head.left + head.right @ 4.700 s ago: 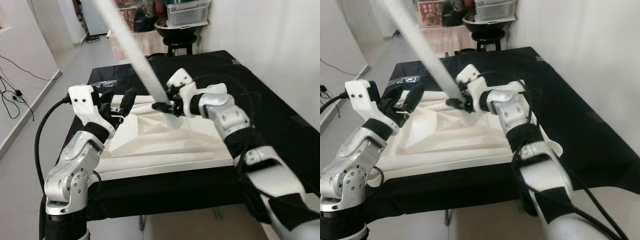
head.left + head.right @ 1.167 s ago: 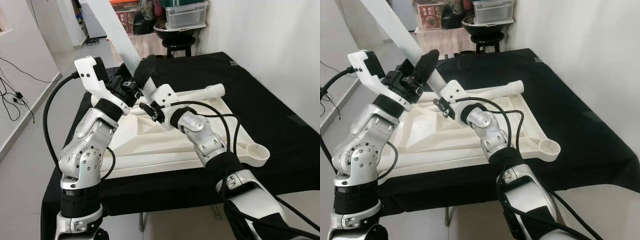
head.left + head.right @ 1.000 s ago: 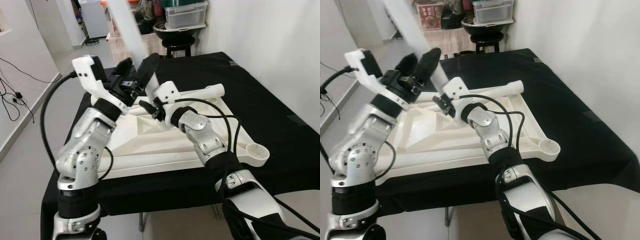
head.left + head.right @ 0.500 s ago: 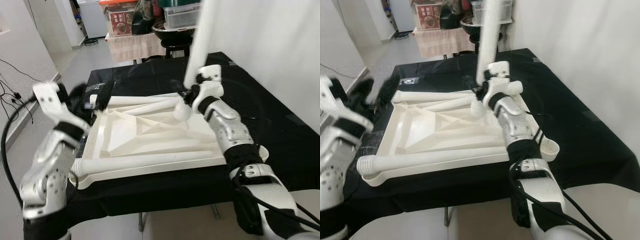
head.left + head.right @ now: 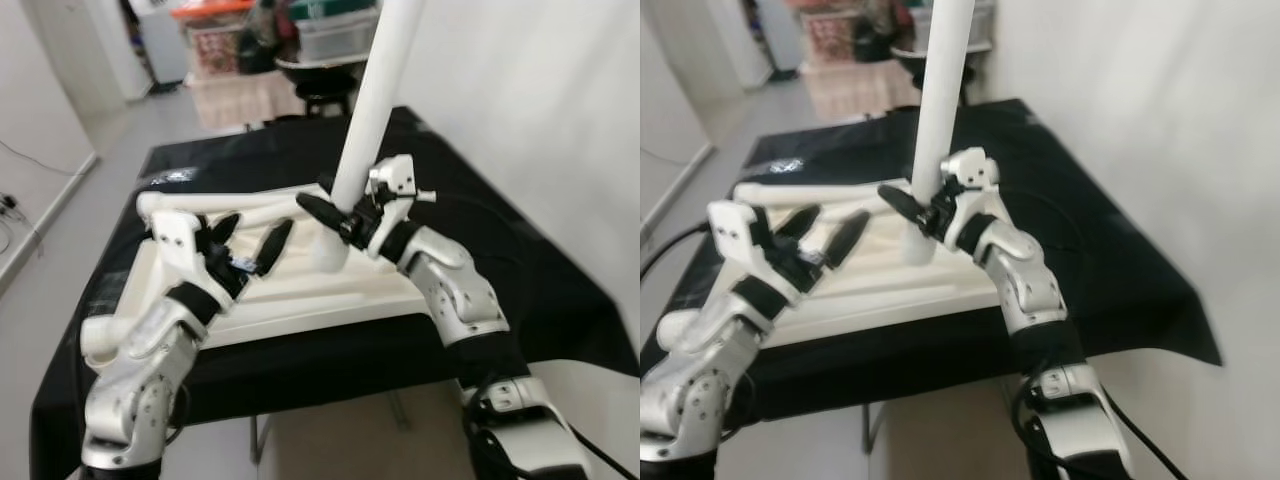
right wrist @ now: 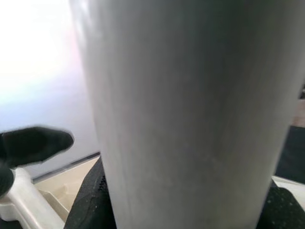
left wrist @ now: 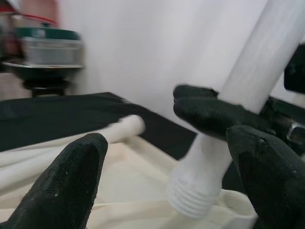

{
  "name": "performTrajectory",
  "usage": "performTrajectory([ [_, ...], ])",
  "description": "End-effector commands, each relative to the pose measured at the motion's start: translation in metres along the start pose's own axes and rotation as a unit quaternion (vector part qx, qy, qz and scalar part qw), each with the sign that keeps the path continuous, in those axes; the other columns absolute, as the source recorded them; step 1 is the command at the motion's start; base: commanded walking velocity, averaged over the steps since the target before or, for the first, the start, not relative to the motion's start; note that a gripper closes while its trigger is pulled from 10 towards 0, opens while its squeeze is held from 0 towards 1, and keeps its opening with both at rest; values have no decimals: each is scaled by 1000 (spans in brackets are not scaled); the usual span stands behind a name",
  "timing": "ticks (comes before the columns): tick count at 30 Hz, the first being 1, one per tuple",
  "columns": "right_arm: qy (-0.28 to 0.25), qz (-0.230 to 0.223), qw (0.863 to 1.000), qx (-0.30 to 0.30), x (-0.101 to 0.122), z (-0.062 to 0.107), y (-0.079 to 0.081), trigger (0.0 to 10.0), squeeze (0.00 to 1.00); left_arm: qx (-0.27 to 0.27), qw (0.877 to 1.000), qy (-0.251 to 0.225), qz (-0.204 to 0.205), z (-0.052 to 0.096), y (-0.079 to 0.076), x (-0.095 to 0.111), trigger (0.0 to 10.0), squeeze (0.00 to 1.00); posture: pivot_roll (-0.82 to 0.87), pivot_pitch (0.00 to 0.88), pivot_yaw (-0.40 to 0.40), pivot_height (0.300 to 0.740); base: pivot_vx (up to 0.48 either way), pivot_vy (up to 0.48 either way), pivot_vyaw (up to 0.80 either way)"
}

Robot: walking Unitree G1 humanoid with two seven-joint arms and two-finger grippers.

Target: Building children table

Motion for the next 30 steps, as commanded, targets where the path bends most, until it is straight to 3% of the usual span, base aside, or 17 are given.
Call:
performTrajectory([
  [1, 8, 19, 999, 39, -1, -2, 17, 10000, 0, 8, 999, 32, -15, 6, 2, -13, 10000, 0, -73, 0, 62, 740, 0, 0, 0],
  [8, 28, 66, 997, 35, -5, 1, 14, 10000, 0, 30, 996, 68, -41, 12, 4, -29, 10000, 0, -70, 0, 57, 740, 0, 0, 0],
  [12, 23, 10, 999, 37, -4, 0, 10, 10000, 0, 46, 993, 83, -69, 17, 7, -37, 10000, 0, -64, 0, 54, 740, 0, 0, 200],
  [20, 50, 27, 996, 64, -11, 0, 18, 10000, 0, 28, 987, 115, -104, 27, -2, -53, 10000, 0, -62, 0, 50, 740, 0, 0, 800],
  [23, 63, 40, 996, 42, -14, -2, 8, 10000, 0, 15, 986, 120, -111, 28, -7, -54, 10000, 0, -63, 0, 49, 740, 0, 0, 600],
  [25, 76, 50, 996, 13, -15, -5, -6, 10000, 0, -2, 986, 123, -116, 28, -11, -55, 10000, 0, -63, 0, 49, 740, 0, 0, 0],
  [30, 89, 51, 995, 3, -11, -2, -25, 10000, 0, -29, 982, 128, -136, 31, -17, -54, 10000, 0, -60, 0, 48, 740, 0, 0, 0],
])
Point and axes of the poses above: a point about 5 cm out from each wrist's last joint towards the gripper, its own z axis pointing back from the gripper into the wrist, its own x axis along the axis of the wrist's last joint, y = z × x, the point moved 5 cm from there along -z, pointing out of the wrist towards the gripper, and after that the axes turned 6 degrees about -z, right-handed, at the moved point
